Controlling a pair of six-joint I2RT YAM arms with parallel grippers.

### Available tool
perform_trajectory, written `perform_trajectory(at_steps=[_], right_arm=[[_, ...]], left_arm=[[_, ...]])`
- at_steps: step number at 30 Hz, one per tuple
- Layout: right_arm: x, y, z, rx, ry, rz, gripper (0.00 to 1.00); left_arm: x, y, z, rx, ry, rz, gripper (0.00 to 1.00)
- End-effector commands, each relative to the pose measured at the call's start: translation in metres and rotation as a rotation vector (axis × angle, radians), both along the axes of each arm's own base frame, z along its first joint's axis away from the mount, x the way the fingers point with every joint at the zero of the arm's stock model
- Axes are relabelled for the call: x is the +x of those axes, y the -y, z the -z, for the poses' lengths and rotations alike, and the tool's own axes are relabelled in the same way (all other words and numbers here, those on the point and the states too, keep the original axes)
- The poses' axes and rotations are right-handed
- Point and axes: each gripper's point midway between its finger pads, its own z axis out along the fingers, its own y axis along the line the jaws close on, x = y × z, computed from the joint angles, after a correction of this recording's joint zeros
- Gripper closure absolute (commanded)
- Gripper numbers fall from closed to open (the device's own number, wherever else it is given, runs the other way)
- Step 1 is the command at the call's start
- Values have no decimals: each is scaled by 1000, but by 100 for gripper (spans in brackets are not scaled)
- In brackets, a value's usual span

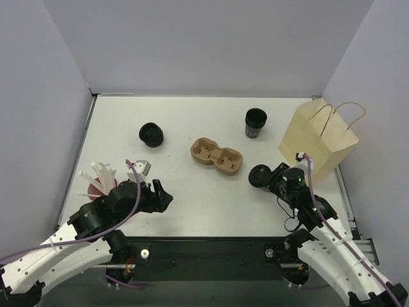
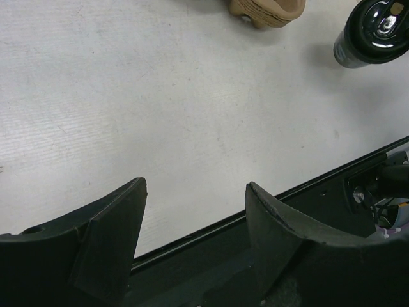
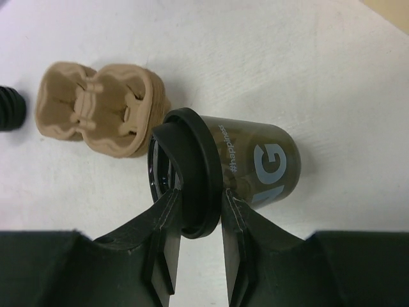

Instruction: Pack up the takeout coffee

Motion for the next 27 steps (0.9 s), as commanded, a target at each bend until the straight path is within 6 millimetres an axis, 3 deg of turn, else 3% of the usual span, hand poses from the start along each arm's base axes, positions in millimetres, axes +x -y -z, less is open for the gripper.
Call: perform_trajectory(at_steps=[1, 10, 27], right_arm=[[20, -3, -28, 193, 129, 15, 78], [42, 14, -11, 449, 130, 96, 77], [94, 41, -8, 561, 231, 131, 77]], left_arm=[[1, 3, -10, -22, 19, 5, 27], [1, 2, -11, -22, 20, -1, 28], [1, 1, -11, -21, 20, -3, 27]])
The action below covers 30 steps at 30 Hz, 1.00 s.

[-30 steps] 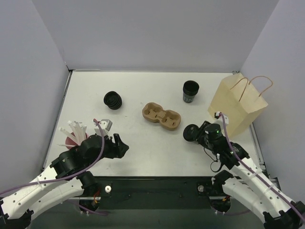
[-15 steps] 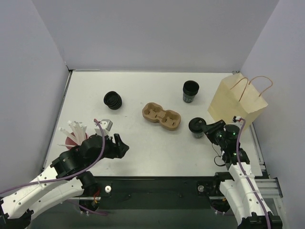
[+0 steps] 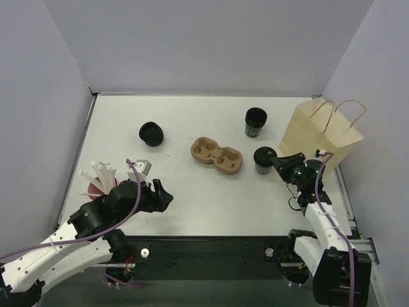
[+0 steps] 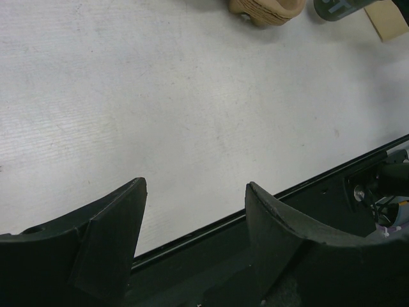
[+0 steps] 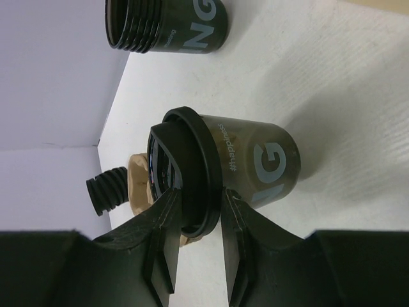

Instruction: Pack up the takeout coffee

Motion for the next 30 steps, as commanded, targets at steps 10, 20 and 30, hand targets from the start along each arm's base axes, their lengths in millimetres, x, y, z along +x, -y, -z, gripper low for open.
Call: perform_trajectory(at_steps=[10, 20, 30], right_arm=[[33, 3, -12, 59, 122, -27, 68], [29, 6, -5, 24, 63, -23, 53], [-10, 9, -34, -180, -76, -123, 52]], left_arm=[[2, 2, -17, -32, 39, 5, 27], [-1, 8, -23, -37, 63, 62, 26], [-6, 24, -52, -18, 152, 230, 18]])
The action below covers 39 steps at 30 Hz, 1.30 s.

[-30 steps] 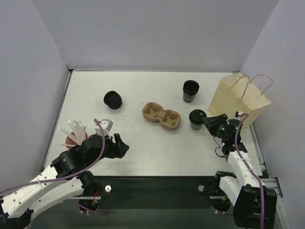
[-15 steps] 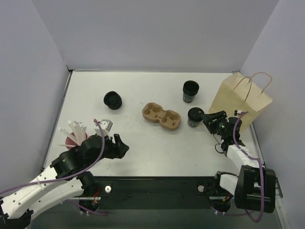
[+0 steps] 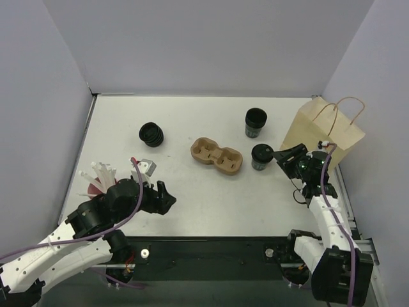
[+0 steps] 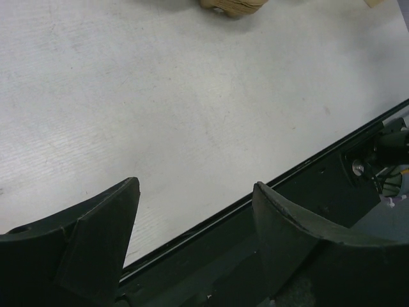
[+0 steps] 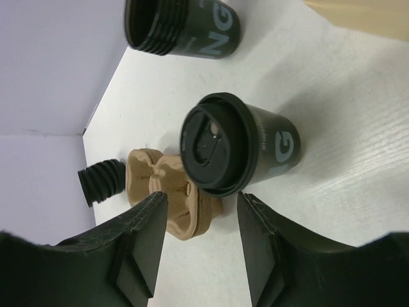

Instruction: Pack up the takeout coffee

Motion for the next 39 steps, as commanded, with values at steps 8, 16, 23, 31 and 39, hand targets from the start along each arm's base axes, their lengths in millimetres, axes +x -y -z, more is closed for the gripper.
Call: perform_trajectory(at_steps=[8, 16, 23, 31, 39], right_arm=[[-42, -1, -97, -422, 21, -316, 52], [-24, 60, -212, -799, 76, -148, 46], [-2, 102, -204, -949, -101, -127, 38], [17, 138, -188, -959, -195, -125, 28], [26, 135, -156, -923, -212, -271, 25]], left_arm=[[-4, 32, -30, -34, 126, 223, 3], [-3, 27, -29, -29, 139, 205, 3], [-5, 23, -39, -53, 175, 205, 3], [-9, 16, -52, -103, 227, 201, 3], [-10, 17, -55, -117, 240, 210, 3]])
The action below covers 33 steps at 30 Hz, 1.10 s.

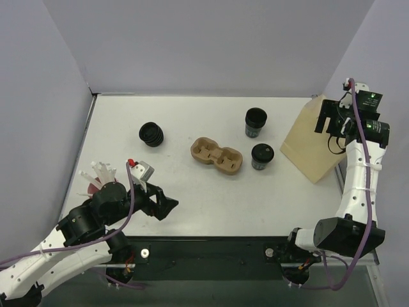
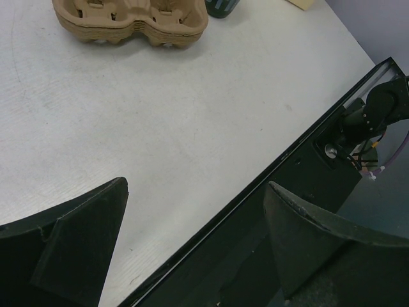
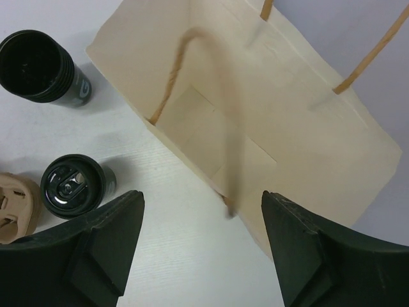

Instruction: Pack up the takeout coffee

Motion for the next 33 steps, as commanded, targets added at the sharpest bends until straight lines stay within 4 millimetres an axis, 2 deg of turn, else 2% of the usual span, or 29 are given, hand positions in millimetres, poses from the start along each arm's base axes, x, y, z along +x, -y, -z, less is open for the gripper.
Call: perform_trajectory(at_steps=[1, 6, 15, 16, 19, 22, 23, 28, 31, 33], right_arm=[[8, -8, 13, 30, -46, -99, 27], [16, -16, 29, 92, -94, -170, 41], [23, -15, 44, 102, -153, -216, 68], [24, -15, 43, 103, -147, -224, 77], [24, -15, 37, 89, -137, -230, 91], [25, -11, 16, 36, -91, -224, 100], [24, -7, 3, -1, -64, -207, 100], [13, 7, -40, -134, 4, -114, 100], [4, -6, -68, -150, 75, -151, 100], [-2, -25, -91, -165, 140, -210, 100]], left_arm=[[3, 6, -15, -47, 54, 20, 3], [1, 11, -13, -41, 47, 41, 4], [1, 11, -13, -42, 45, 44, 5], [1, 11, -12, -40, 43, 46, 5], [0, 12, -13, -45, 45, 52, 5], [0, 12, -13, -47, 46, 53, 5], [0, 12, -14, -48, 47, 52, 5], [-1, 11, -15, -53, 51, 53, 5], [-2, 10, -17, -60, 57, 52, 5], [-1, 9, -18, -63, 61, 44, 5]])
